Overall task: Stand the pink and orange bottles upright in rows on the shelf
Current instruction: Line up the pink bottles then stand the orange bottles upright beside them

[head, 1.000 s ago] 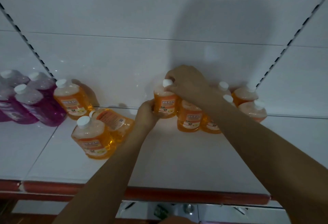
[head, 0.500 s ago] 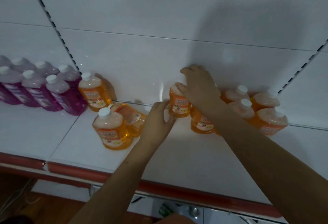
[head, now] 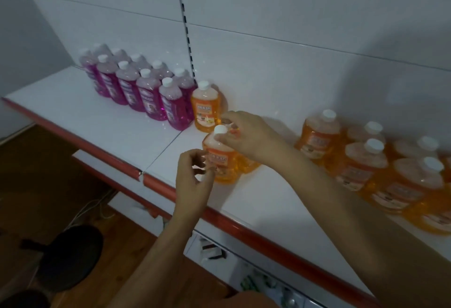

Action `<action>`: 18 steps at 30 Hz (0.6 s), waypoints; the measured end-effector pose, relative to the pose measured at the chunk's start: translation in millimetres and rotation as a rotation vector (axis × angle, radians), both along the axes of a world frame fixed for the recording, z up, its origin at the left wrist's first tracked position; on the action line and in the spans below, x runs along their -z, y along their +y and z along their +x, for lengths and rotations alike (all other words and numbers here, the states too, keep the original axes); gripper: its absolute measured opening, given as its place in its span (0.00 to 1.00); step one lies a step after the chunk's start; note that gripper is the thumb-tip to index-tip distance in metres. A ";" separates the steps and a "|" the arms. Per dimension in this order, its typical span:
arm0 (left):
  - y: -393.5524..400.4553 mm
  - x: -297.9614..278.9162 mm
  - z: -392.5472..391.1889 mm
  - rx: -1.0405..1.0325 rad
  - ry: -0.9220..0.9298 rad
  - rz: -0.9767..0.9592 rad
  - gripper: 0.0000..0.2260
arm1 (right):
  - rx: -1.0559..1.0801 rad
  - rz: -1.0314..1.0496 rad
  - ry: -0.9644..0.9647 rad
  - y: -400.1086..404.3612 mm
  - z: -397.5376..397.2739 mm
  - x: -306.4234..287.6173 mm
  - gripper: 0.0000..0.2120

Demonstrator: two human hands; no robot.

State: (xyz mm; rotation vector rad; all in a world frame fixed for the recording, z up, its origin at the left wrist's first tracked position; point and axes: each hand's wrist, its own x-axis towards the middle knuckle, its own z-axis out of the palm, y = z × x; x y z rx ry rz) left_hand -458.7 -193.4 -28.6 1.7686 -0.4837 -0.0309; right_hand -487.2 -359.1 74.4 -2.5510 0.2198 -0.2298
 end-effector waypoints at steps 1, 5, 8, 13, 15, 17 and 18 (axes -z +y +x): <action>2.2 8.6 7.8 0.017 0.057 0.076 0.15 | -0.001 0.020 0.015 4.1 2.2 4.9 0.21; -1.9 16.8 19.3 0.197 0.169 0.201 0.23 | 0.028 0.070 -0.020 9.7 3.6 16.7 0.15; -6.0 15.3 21.1 0.232 0.051 0.290 0.14 | 0.022 0.083 -0.009 9.5 -0.3 12.1 0.14; 6.0 23.2 22.0 0.248 0.082 0.357 0.23 | 0.010 0.137 0.001 7.6 -23.4 3.0 0.11; 7.3 18.4 12.6 0.255 0.072 0.350 0.27 | 0.010 0.182 -0.022 3.7 -37.8 -3.4 0.09; 1.8 14.6 2.0 0.277 0.067 0.327 0.27 | 0.031 0.190 -0.022 -3.8 -53.5 -11.8 0.08; -3.7 13.8 -3.1 0.295 0.070 0.309 0.27 | 0.047 0.181 -0.019 -10.0 -60.8 -15.3 0.08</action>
